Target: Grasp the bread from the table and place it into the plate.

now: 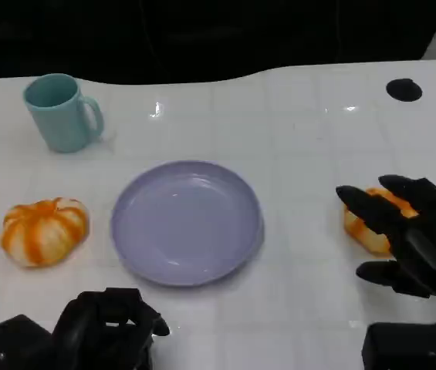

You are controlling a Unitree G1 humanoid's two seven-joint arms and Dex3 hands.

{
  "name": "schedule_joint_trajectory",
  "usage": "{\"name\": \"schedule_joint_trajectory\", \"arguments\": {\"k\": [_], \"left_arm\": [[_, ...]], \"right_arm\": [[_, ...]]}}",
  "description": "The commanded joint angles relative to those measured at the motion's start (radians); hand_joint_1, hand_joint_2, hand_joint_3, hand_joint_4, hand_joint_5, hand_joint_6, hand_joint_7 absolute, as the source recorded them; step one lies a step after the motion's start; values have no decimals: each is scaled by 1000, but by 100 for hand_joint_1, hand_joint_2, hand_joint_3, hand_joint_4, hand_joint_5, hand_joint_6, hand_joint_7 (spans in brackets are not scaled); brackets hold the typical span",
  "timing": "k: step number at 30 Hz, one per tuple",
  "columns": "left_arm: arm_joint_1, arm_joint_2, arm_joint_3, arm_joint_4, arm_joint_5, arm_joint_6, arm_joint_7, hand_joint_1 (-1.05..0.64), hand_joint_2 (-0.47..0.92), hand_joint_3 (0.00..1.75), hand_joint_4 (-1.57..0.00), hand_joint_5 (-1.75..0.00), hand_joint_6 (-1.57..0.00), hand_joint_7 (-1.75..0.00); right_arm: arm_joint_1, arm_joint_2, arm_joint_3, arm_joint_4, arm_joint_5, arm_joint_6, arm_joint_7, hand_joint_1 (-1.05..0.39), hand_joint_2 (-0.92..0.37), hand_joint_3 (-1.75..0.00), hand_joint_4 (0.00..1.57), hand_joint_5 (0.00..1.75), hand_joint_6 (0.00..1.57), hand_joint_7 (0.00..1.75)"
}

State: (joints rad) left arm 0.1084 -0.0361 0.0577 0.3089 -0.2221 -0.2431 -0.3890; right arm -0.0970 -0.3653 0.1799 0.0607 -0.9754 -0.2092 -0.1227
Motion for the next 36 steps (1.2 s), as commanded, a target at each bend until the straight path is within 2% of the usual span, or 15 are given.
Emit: {"name": "schedule_joint_trajectory", "arguments": {"k": [1,6,10,21,32,36], "left_arm": [[7,7,5,0,-4,-4,10,-105,57,58,-157,-121,-147,-66],[10,5,6,-5,-5,0,12,-105,57,60,-157,-121,-147,-66],[11,5,8,-4,-8,-4,7,-105,56,61,-157,-121,-147,-66],[22,6,6,-20,-9,-1,7,-105,55,63,-157,-122,-147,-67],[26,7,5,-31,-2,7,17,-105,55,64,-157,-123,-147,-68],[30,7,5,-39,-4,13,16,-105,54,65,-157,-123,-146,-68]], "right_arm": [[-59,-25,27,42,-30,75,-2,-58,-91,-1,1,34,21,0],[-118,-24,61,118,-36,142,-7,-56,-87,0,1,36,23,1],[-167,-29,91,196,-24,167,-15,-56,-86,0,1,37,24,1],[-247,-20,157,366,10,177,-61,-61,-87,-1,1,35,24,0],[-325,12,224,519,38,213,-71,-66,-90,-1,1,30,20,0],[-373,24,249,619,55,204,-85,-66,-91,-1,3,29,20,0]]}}
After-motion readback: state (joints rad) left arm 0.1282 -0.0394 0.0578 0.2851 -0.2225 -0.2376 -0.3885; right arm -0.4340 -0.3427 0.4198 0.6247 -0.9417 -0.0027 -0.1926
